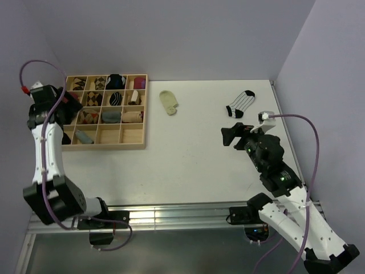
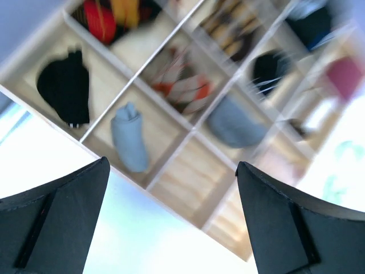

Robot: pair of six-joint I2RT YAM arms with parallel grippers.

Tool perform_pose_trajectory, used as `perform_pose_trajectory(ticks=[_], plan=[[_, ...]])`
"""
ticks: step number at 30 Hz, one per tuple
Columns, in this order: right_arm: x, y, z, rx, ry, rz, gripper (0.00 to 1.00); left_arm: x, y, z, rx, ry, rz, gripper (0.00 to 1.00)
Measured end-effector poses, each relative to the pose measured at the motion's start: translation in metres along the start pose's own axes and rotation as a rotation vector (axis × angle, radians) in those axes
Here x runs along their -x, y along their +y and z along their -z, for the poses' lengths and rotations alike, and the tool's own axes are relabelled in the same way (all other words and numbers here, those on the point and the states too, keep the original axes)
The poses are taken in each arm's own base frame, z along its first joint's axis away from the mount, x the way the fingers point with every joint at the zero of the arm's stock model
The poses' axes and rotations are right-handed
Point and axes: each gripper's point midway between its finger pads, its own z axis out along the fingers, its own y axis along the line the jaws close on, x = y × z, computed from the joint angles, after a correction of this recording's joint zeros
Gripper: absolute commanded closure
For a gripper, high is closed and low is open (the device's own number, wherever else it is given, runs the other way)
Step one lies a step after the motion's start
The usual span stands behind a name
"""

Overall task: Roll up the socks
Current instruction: Reset both arms

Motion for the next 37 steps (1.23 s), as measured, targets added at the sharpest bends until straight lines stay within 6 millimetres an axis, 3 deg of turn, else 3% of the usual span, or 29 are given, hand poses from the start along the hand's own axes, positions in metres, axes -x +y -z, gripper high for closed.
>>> perform_pose_trajectory(ticks=[4, 8, 12, 15, 18, 22, 25, 27, 32, 37], plan=[[0.038, -0.002, 0.021, -0.045, -0.084, -0.002, 0.01, 0.039, -0.017, 0.078, -0.113, -0.206, 0.025, 0.01], [0.067, -0.009, 0.044, -0.095, -0.158, 0.005, 0.00, 0.056, -0.032, 0.141, -0.208, -0.338, 0.018, 0.00], [0.085, -0.021, 0.065, -0.157, -0.204, 0.011, 0.00, 0.054, -0.059, 0.191, -0.320, -0.406, -0.035, 0.01], [0.090, -0.030, 0.080, -0.195, -0.224, 0.018, 0.00, 0.048, -0.068, 0.232, -0.391, -0.455, -0.071, 0.00], [0.092, -0.039, 0.095, -0.223, -0.250, 0.021, 0.00, 0.044, -0.067, 0.273, -0.455, -0.516, -0.085, 0.01], [0.097, -0.049, 0.117, -0.243, -0.304, 0.014, 0.00, 0.037, -0.039, 0.331, -0.524, -0.634, -0.054, 0.01], [0.100, -0.055, 0.130, -0.253, -0.342, -0.001, 0.00, 0.032, -0.012, 0.357, -0.534, -0.705, -0.015, 0.00], [0.100, -0.058, 0.136, -0.259, -0.354, -0.006, 0.00, 0.028, 0.002, 0.362, -0.525, -0.724, 0.002, 0.01], [0.101, -0.063, 0.149, -0.260, -0.391, -0.024, 0.00, 0.012, 0.026, 0.346, -0.450, -0.697, 0.005, 0.00], [0.104, -0.067, 0.167, -0.234, -0.453, -0.055, 0.00, 0.004, 0.035, 0.332, -0.395, -0.669, 0.005, 0.01]])
